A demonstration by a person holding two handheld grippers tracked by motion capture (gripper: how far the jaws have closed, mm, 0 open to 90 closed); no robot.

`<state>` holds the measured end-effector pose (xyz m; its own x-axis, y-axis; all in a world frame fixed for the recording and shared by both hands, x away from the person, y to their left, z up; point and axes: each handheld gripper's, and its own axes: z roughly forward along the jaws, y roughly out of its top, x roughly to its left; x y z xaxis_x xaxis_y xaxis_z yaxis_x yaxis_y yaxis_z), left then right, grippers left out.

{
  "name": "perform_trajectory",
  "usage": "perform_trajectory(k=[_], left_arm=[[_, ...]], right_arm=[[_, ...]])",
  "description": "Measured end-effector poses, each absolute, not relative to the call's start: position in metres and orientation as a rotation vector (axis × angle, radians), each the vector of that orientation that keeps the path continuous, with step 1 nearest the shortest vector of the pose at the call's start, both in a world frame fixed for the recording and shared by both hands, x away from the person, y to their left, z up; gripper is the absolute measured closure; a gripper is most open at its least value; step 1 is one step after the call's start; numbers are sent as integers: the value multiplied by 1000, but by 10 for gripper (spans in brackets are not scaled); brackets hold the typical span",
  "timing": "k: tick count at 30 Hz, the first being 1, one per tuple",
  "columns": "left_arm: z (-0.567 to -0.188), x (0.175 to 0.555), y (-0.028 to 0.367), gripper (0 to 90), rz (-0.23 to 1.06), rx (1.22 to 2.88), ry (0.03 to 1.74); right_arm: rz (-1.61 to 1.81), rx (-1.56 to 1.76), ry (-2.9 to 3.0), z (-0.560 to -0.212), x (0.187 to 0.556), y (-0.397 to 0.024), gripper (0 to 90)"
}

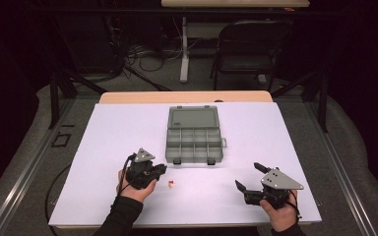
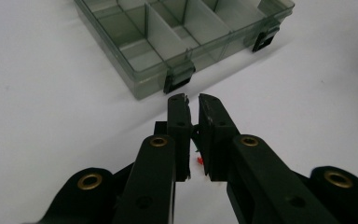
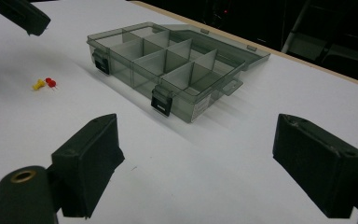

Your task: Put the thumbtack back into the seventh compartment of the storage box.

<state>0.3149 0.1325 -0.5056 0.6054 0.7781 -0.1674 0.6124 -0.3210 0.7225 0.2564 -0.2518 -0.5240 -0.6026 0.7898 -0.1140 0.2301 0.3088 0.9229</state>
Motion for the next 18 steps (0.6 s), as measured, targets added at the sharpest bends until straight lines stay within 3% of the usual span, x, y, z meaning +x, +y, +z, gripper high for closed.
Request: perform_trajectory(k=[18], left_arm=[[-471, 344, 98, 836, 284, 2033, 1011]], right_arm=[[1285, 900, 2008, -525, 257, -253, 144]])
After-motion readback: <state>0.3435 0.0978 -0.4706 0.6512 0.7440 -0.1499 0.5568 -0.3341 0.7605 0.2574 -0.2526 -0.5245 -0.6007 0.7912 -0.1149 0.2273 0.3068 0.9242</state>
